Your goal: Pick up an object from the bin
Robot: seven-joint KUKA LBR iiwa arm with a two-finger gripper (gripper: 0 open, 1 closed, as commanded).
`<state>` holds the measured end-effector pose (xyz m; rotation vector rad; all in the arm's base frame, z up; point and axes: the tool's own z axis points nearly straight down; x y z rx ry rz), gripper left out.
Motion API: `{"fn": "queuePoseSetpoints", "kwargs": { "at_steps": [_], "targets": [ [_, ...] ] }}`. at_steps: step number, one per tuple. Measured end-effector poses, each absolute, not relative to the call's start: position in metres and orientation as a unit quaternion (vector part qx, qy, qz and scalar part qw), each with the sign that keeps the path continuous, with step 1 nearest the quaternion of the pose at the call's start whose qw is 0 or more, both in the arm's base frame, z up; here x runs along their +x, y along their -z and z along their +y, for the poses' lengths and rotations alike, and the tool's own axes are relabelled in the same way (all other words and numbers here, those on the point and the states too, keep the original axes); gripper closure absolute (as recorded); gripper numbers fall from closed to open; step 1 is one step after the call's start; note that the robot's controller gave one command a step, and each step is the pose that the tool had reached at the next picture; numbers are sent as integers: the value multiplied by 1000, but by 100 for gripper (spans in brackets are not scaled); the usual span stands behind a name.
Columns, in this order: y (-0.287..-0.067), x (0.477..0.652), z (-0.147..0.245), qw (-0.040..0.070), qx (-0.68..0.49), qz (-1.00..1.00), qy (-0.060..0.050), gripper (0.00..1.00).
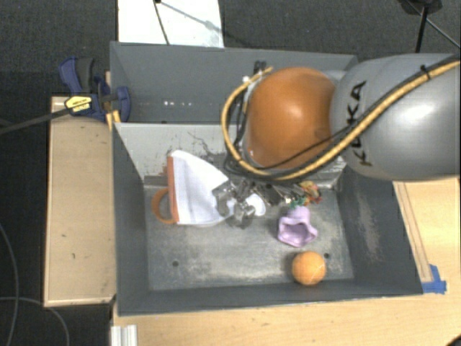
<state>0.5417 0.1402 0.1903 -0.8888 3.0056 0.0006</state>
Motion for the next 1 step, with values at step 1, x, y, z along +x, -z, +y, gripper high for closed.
{"fn": "queuePoseSetpoints", "kwargs": {
  "at_steps": [1],
  "targets": [
    [-217, 535, 148, 0, -299, 954, 0, 100]
  ]
}}
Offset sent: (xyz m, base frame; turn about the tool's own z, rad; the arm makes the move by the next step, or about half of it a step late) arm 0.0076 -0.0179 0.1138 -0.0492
